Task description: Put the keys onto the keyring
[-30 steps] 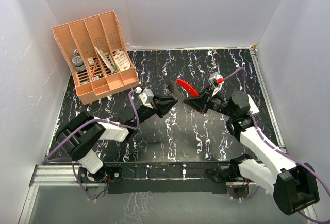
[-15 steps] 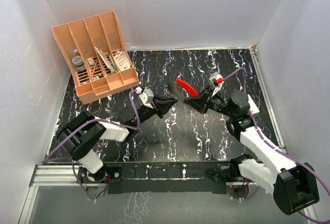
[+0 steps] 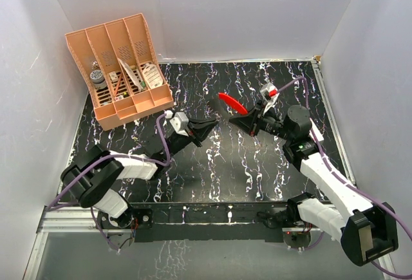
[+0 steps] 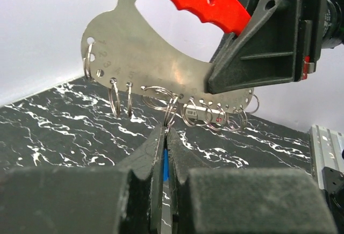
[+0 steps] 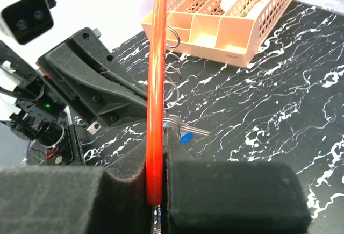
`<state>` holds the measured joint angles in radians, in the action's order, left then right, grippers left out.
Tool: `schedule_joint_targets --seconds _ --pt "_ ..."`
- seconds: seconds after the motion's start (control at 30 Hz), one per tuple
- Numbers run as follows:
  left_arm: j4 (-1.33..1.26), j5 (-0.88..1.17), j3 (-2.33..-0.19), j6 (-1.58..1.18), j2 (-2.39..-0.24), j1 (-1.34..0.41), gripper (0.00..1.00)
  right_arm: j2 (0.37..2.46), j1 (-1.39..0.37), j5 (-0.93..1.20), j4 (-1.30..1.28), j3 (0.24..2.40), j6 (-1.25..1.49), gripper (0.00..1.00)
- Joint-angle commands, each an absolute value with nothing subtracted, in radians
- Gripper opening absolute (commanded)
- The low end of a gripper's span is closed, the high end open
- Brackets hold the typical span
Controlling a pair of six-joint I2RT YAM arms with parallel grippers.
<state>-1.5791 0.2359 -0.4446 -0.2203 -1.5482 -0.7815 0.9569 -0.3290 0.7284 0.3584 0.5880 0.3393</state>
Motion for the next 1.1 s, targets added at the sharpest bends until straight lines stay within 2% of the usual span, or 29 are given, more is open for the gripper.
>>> schedule_joint_targets --seconds 0.0,0.53,1.07 --pt "-1.485 0.200 -0.467 -0.140 -1.450 -0.782 0.00 0.983 -0.331 0.685 0.264 0.733 0.257 0.00" --pt "-1.211 0.077 -0.548 -0.032 -1.399 -0.782 0.00 1.036 -0.331 0.607 -0.049 0.912 0.097 0.00" --pt "-1.020 0.098 -0.612 0.005 -1.373 -0.782 0.00 1.092 -0.331 0.655 -0.067 0.946 0.098 0.00"
